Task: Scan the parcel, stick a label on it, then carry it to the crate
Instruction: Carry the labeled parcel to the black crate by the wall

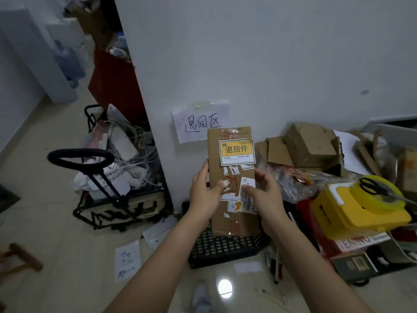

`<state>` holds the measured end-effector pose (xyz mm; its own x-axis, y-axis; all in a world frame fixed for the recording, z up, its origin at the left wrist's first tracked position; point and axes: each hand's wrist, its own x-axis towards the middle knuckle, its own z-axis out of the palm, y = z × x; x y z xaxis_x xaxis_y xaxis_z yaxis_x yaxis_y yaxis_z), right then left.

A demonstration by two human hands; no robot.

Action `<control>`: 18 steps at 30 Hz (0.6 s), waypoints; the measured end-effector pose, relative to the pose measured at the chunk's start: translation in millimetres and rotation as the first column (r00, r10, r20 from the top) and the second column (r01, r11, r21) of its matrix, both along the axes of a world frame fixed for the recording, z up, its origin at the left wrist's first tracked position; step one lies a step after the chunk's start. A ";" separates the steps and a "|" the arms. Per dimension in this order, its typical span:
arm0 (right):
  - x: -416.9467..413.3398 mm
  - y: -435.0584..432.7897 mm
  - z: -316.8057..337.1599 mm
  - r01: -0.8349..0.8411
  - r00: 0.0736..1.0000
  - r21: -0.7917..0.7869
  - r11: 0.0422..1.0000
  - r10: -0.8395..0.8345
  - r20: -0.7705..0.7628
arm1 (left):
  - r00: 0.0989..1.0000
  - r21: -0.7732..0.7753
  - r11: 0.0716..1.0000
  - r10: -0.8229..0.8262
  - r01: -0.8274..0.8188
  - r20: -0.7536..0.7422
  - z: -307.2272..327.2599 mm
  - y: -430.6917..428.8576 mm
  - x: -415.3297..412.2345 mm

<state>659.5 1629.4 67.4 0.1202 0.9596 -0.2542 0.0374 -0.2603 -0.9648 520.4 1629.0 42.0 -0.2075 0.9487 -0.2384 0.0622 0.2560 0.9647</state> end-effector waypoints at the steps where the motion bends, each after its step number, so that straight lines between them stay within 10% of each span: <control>1: -8.0 9.6 -6.1 0.005 1.000 -0.014 1.000 -0.005 -0.001 | 1.000 -0.023 1.000 -0.004 0.004 -0.007 -9.1 12.6 -6.8; 18: -60.3 100.9 -86.3 0.018 1.000 -0.303 0.953 -0.019 -0.001 | 0.997 -0.257 0.965 0.039 -0.054 -0.063 -78.3 96.7 -44.4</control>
<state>599.2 1730.4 -18.8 0.1353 0.8353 -0.5329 0.0266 -0.5407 -0.8408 476.1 1725.7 -36.3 -0.2702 0.8453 -0.4610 0.0969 0.5003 0.8604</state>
